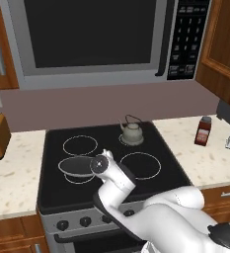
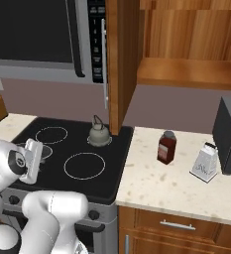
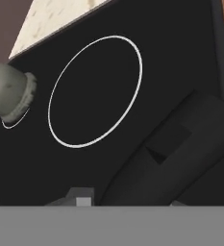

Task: Pick the pan from the cabinet and place it on the stove. Then turn on the stove burner for the pan.

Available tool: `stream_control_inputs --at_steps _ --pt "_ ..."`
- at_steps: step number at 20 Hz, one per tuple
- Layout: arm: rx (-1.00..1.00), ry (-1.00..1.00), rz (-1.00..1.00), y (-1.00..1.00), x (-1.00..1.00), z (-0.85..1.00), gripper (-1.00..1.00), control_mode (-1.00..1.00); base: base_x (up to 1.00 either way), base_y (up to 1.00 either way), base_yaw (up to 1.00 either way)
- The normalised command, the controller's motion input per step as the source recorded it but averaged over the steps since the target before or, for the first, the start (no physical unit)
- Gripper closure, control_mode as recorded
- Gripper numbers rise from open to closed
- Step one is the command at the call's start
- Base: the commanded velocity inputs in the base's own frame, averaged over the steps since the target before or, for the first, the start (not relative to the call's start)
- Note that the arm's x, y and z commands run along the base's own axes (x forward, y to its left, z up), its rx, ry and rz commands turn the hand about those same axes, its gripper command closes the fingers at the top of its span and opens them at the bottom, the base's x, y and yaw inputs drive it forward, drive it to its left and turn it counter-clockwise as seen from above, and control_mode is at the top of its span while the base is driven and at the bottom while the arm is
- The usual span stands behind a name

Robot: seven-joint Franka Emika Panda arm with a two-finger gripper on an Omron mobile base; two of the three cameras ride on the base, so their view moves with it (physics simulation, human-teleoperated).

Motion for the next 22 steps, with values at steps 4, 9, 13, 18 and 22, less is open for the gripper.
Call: stream_control_inputs --at_steps 4,9,13,18,22 --pt "0.0 0.0 0.04 0.0 0.0 -0.18 1.0 -1.0 0.0 0.0 0.0" --pt "0.0 -0.01 0.07 0.0 0.0 -0.07 1.0 -1.0 0.0 0.0 0.0" --pt "0.0 -0.03 0.07 0.0 0.0 -0.09 1.0 -1.0 0.0 0.0 0.0" --pt "-0.02 -0.01 0.05 0.06 0.0 -0.13 1.0 -1.0 0.0 0.0 0.0" --pt "-0.01 -0.02 0.03 0.09 0.0 -0.18 1.0 -1.0 0.0 0.0 0.0"
